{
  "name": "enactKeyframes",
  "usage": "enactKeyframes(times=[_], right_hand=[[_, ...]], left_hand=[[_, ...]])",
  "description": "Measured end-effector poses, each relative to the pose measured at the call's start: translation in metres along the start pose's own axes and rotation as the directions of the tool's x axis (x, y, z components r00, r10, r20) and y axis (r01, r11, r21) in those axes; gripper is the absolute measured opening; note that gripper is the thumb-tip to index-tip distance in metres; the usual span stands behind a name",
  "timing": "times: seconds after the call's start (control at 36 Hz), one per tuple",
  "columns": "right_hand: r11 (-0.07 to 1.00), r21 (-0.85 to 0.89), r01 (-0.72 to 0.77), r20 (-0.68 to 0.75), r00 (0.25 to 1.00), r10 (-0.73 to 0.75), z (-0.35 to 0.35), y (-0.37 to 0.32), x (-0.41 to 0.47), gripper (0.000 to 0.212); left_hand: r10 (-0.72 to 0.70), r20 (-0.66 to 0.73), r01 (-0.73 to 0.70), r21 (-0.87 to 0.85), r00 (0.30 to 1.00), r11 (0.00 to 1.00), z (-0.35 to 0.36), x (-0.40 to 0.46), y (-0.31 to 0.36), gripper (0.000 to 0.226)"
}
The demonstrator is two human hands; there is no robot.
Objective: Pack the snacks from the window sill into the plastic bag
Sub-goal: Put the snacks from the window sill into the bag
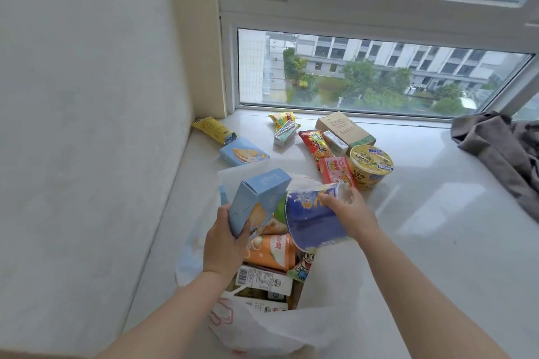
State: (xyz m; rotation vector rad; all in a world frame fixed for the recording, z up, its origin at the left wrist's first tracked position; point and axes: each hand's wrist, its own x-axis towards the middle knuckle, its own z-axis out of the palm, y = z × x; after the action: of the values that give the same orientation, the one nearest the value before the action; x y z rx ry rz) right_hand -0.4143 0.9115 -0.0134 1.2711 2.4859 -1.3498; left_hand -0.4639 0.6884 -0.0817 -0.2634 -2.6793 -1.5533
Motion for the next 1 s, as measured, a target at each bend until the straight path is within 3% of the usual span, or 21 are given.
enactKeyframes(times=[0.08, 0.19, 0.28, 0.33, 0.44, 0.53, 0.64, 0.72, 0.81, 0.89, 1.0], right_hand=[[1.000, 0.029, -0.007, -0.036, 0.999, 0.008, -0.010, 0.001, 0.007, 0.113], [0.960, 0.271, -0.071, -0.015, 0.997, 0.078, -0.021, -0.002, 0.011, 0.097], [0.902, 0.417, -0.109, 0.042, 0.994, 0.101, -0.030, -0.007, 0.012, 0.075], [0.904, 0.420, -0.080, 0.030, 0.997, 0.074, -0.032, -0.009, 0.014, 0.069], [0.967, 0.254, -0.011, -0.042, 0.999, 0.023, -0.028, -0.006, 0.016, 0.093], [0.997, 0.076, 0.016, -0.066, 0.998, -0.011, -0.025, -0.004, 0.012, 0.102], [0.997, -0.044, 0.060, -0.060, 0.996, -0.062, -0.018, 0.000, 0.011, 0.092], [0.982, -0.147, 0.117, -0.039, 0.991, -0.124, -0.012, -0.005, 0.004, 0.087], [0.966, -0.199, 0.164, -0.039, 0.984, -0.175, -0.003, -0.007, -0.003, 0.090], [0.949, -0.251, 0.189, -0.078, 0.974, -0.215, 0.007, -0.003, -0.003, 0.096], [0.891, -0.349, 0.290, -0.140, 0.924, -0.356, 0.017, -0.007, -0.007, 0.095]], left_hand=[[0.033, 0.038, -0.035, 0.049, 0.999, 0.998, 0.005, -0.002, -0.007, 0.039], [0.186, 0.132, -0.202, 0.120, 0.974, 0.972, 0.008, -0.006, -0.014, 0.055], [0.401, 0.304, -0.474, 0.227, 0.864, 0.850, 0.011, -0.009, -0.028, 0.079], [0.465, 0.436, -0.615, 0.316, 0.771, 0.723, 0.016, -0.010, -0.039, 0.088], [0.292, 0.659, -0.666, 0.432, 0.694, 0.608, 0.035, -0.008, -0.044, 0.079], [0.136, 0.722, -0.624, 0.469, 0.678, 0.625, 0.041, 0.004, -0.034, 0.057], [0.007, 0.687, -0.536, 0.560, 0.727, 0.632, 0.043, 0.018, -0.030, 0.053], [-0.146, 0.590, -0.364, 0.655, 0.794, 0.662, 0.036, 0.036, -0.036, 0.065], [-0.210, 0.581, -0.351, 0.700, 0.786, 0.622, 0.027, 0.052, -0.037, 0.074], [-0.147, 0.593, -0.389, 0.675, 0.792, 0.627, 0.020, 0.053, -0.031, 0.072], [0.107, 0.449, -0.436, 0.739, 0.887, 0.514, 0.009, 0.044, -0.038, 0.051]])
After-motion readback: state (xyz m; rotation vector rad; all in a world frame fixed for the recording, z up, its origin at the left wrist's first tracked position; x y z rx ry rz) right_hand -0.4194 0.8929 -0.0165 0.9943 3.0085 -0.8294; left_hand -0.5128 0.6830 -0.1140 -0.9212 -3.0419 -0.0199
